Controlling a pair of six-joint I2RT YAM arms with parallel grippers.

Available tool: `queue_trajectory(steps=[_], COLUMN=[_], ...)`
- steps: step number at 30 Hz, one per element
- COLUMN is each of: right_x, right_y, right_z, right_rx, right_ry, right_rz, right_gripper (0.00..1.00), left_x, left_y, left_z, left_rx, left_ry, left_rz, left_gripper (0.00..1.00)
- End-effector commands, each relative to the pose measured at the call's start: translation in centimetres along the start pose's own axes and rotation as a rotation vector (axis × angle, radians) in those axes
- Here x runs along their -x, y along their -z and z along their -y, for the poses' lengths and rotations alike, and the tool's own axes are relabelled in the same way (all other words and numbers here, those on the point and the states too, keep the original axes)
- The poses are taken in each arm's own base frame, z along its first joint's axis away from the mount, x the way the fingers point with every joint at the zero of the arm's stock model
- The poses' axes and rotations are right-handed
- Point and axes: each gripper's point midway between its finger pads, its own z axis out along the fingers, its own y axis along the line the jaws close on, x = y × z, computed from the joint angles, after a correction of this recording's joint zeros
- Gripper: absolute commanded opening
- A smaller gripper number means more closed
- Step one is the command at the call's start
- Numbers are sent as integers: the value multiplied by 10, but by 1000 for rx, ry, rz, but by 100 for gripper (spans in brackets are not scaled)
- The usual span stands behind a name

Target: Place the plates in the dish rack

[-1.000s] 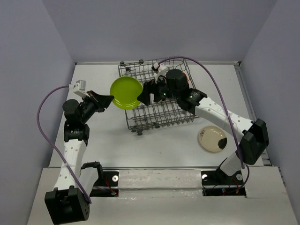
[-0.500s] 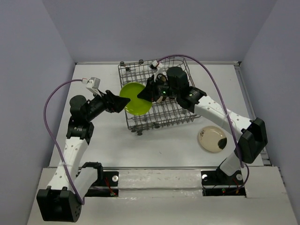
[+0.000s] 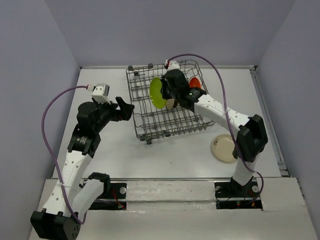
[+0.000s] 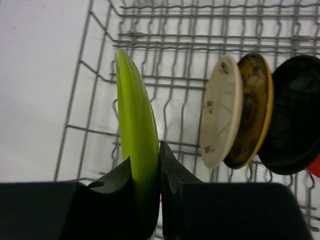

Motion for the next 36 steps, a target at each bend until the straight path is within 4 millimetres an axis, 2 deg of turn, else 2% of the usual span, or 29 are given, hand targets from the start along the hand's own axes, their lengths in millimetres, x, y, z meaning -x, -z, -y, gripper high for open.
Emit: queue_trajectory(steps=[1,5,6,8,13,18,19,27,28,31,32,36], right_x=[27,31,24,23,5,-5,-5,-32,-33,-33,-32,-26], right_y=[-18,-29,-37,-43,-65,-81,-82,-98,-99,-96,-96,-91], right_z=[44,56,58,59,62,57,50,41,40,38,37,34], right_rx=[-295,-389,-407,-420,-445,-422,-409,-392,-389,-374,-369,-354], right_ry=[5,22,34,38,65,70,75,110,111,104,101,98], right_rz=[96,112,99,97,61,32,33,-19,-23,-26,-26,-19], right_gripper=[7,7,7,7,7,7,7,7,8,19,28,41], left_x=[21,14,13,12,9,10,9,10,10,10,10,10], left_y=[10,9,9,8,8,9,9,9,9,8,8,7], left_z=[2,11,13,16,19,20,18,10,11,10,10,8], left_rx=[52,24,17,7,-2,2,12,56,56,57,59,71], left_ry=[-76,-84,-85,-87,-91,-87,-85,-71,-70,-67,-65,-61], left_rz=[55,37,35,33,25,29,28,34,35,33,36,35], left_gripper=[99,99,99,99,99,99,99,99,99,99,99,99])
